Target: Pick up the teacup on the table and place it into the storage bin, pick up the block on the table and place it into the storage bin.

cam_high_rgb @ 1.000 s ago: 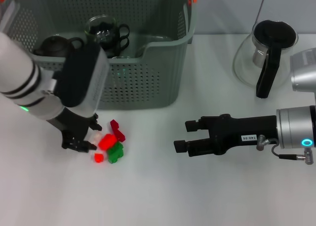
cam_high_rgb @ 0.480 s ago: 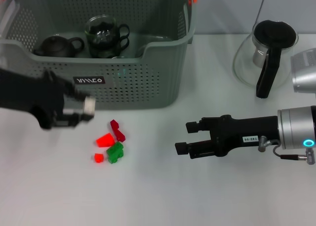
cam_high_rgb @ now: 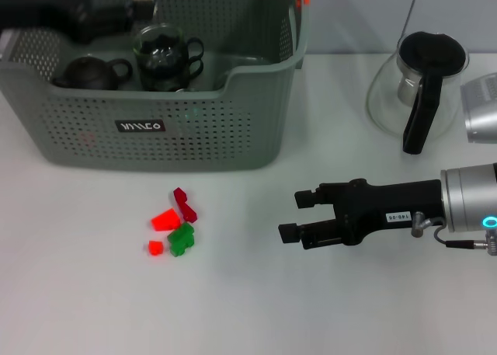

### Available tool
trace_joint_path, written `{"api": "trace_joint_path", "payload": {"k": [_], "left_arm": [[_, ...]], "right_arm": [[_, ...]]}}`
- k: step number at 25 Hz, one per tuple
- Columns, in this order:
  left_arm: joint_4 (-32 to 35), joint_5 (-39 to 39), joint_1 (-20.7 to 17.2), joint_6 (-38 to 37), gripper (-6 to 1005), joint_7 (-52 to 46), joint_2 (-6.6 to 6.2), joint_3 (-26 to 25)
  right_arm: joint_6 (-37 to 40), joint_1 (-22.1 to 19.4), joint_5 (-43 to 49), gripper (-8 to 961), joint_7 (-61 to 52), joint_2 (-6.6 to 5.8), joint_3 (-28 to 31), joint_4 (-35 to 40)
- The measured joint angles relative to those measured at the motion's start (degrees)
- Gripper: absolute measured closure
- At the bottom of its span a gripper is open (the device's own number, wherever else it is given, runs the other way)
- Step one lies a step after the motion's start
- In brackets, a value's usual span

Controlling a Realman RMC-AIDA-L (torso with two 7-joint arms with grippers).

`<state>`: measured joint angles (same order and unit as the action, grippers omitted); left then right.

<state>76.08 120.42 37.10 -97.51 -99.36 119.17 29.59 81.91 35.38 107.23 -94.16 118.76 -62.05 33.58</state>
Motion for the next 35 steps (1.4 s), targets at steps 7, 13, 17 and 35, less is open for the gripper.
{"api": "trace_joint_path", "payload": {"k": [7,13,17,35], "left_arm": [[-19.2,6.7,7.7,17.8,591,-2.4,-5.68,7.0],[-20.9,9.3,9.0,22.1,534,-2.8,-5.11,7.6],[-13.7,6.2,7.1,16.5,321,-4.6,-3.97,7.1],[10.7,11.5,-11.8,-11.3,38,2.4,4.21,21.8]], "right_arm": [[-0.3,0.2,0.0,69,-0.2,-0.02,0.0,0.2],[-0.4,-0.1,0.0,70,-0.2,-0.02,0.3,-0.2],[-0.4,-0.4,0.0,70,-0.2,-0.08,0.5,-0.2],[-1.8,-0.2,0.0,70,0.0,-0.11,0.4,-0.2]]}}
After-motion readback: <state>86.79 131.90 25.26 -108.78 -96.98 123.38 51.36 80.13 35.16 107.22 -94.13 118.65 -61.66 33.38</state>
